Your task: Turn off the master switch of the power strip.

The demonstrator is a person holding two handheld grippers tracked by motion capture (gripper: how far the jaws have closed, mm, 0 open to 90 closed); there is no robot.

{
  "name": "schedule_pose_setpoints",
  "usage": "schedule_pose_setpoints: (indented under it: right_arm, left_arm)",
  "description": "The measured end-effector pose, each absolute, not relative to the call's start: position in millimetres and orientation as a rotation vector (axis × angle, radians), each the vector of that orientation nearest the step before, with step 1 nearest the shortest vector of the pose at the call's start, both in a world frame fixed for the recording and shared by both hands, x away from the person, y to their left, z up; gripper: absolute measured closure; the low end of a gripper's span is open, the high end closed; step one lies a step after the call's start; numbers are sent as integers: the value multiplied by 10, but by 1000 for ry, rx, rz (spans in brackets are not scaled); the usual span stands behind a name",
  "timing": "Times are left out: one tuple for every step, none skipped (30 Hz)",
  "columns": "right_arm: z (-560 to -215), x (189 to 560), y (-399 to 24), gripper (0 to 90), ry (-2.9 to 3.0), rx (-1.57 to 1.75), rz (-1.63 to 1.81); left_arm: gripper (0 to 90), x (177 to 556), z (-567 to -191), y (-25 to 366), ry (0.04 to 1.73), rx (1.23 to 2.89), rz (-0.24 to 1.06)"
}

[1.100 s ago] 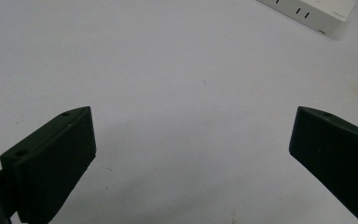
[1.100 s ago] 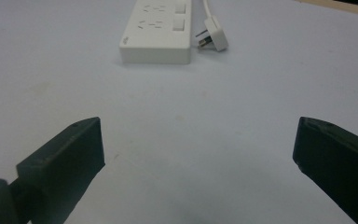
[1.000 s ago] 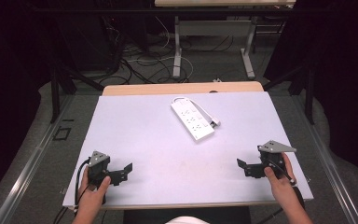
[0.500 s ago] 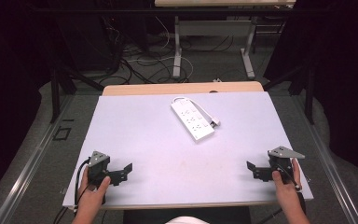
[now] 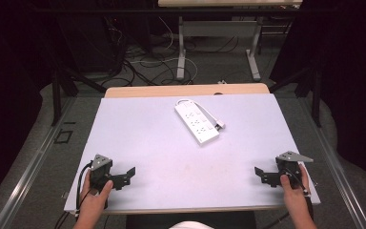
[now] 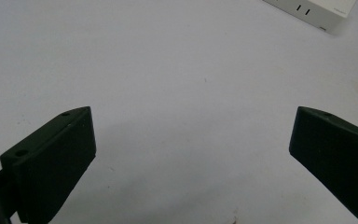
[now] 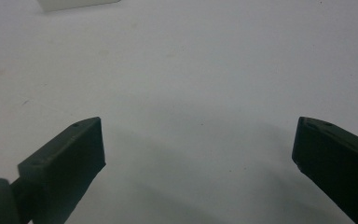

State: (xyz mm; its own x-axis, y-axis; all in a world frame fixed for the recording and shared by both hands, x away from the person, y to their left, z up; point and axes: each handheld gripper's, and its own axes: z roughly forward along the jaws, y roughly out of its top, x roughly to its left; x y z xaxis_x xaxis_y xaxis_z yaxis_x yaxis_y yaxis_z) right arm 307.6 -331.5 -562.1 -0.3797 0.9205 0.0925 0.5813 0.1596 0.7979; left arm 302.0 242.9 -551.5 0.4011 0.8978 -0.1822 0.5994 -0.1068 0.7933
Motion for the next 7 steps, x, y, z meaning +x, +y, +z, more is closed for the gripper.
schedule_pose_setpoints:
  right_arm:
    - [-5621, 3074, -3314, 19, 2024, 1430, 1097]
    - [-5621, 3077, -3319, 19, 2023, 1426, 1101]
    - [-5620, 3075, -3317, 19, 2019, 1432, 1106]
    - [-5620, 3075, -3318, 19, 2015, 1435, 1107]
    - [-5618, 3076, -3324, 19, 2016, 1433, 1109]
    - [-5615, 3076, -3327, 19, 2008, 1435, 1110]
    - [-5611, 3074, -3332, 19, 2007, 1435, 1113]
  left_arm:
    - [4, 3020, -5516, 2430, 1298, 1809, 441]
    - [4, 3021, -5517, 2432, 1297, 1810, 442]
    - [4, 3022, -5516, 2433, 1296, 1810, 442]
    - [4, 3019, -5514, 2434, 1301, 1813, 437]
    - [4, 3021, -5515, 2434, 1301, 1813, 437]
    - [4, 3021, -5517, 2435, 1301, 1812, 438]
    - [4, 3021, -5515, 2439, 1300, 1815, 438]
